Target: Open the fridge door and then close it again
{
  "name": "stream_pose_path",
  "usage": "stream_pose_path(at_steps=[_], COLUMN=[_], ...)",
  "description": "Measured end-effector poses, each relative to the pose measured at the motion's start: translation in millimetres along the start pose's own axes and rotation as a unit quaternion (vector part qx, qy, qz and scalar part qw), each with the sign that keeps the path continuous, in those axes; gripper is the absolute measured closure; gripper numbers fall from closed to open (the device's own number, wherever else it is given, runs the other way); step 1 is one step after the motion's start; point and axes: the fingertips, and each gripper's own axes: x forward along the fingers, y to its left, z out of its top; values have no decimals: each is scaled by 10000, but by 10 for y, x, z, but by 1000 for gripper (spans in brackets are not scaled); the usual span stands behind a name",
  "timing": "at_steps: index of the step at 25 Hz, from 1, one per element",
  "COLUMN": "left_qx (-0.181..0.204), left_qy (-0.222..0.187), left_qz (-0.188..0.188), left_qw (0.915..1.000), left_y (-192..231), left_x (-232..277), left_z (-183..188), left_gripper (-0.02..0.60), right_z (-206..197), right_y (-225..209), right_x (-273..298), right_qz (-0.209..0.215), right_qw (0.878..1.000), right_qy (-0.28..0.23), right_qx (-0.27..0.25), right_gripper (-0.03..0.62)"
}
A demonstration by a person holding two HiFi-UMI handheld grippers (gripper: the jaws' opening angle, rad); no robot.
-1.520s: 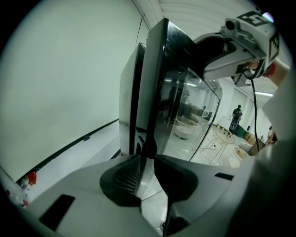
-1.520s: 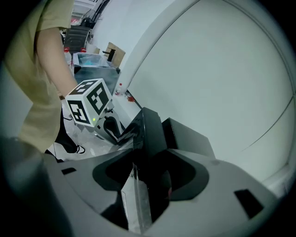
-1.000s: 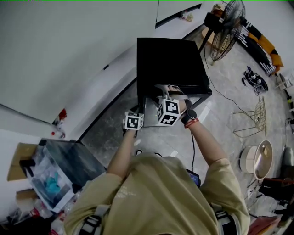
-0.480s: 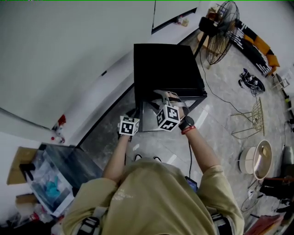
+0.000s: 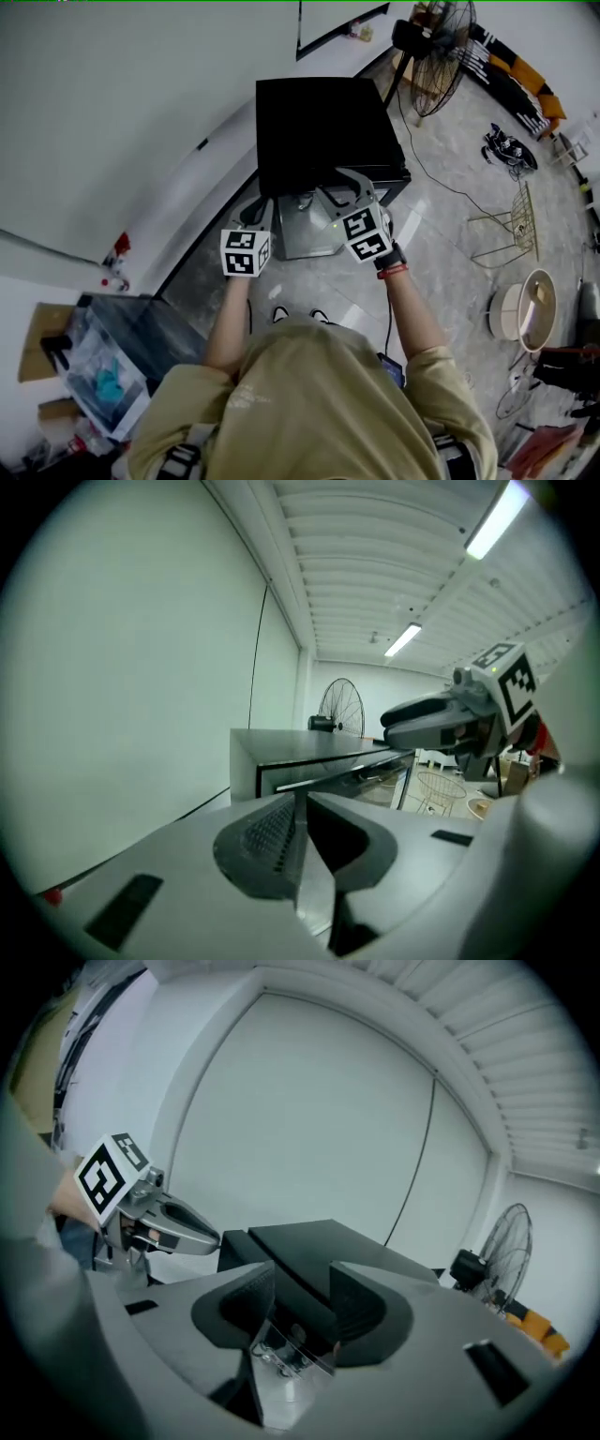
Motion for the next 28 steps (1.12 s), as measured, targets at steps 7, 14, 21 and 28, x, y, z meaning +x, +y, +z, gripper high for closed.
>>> stream_pose_path(at_steps=[7, 14, 21, 28], left_qx=[66, 84, 134, 117], left_qy=[-584, -1023, -1240, -1144], left_qz=[60, 143, 210, 264], left_qw=[9983, 9946, 9920, 9930], left_y=[-172, -311, -504, -612], left_x=[-138, -234, -324, -257], left_z=[554, 947, 1145, 1049], left_gripper=[540, 556, 561, 561], right_z=[-51, -68, -133, -191], right_y=[-469, -615, -666, -665], right_x=[-332, -579, -777, -882], right_qz=[-733, -1055, -1241, -1234], right_qw=[9910, 9743, 9617, 9588], right_qy=[-307, -644, -832, -872], right_qx=[1079, 1882, 2297, 2404], right_gripper=[449, 532, 563, 572])
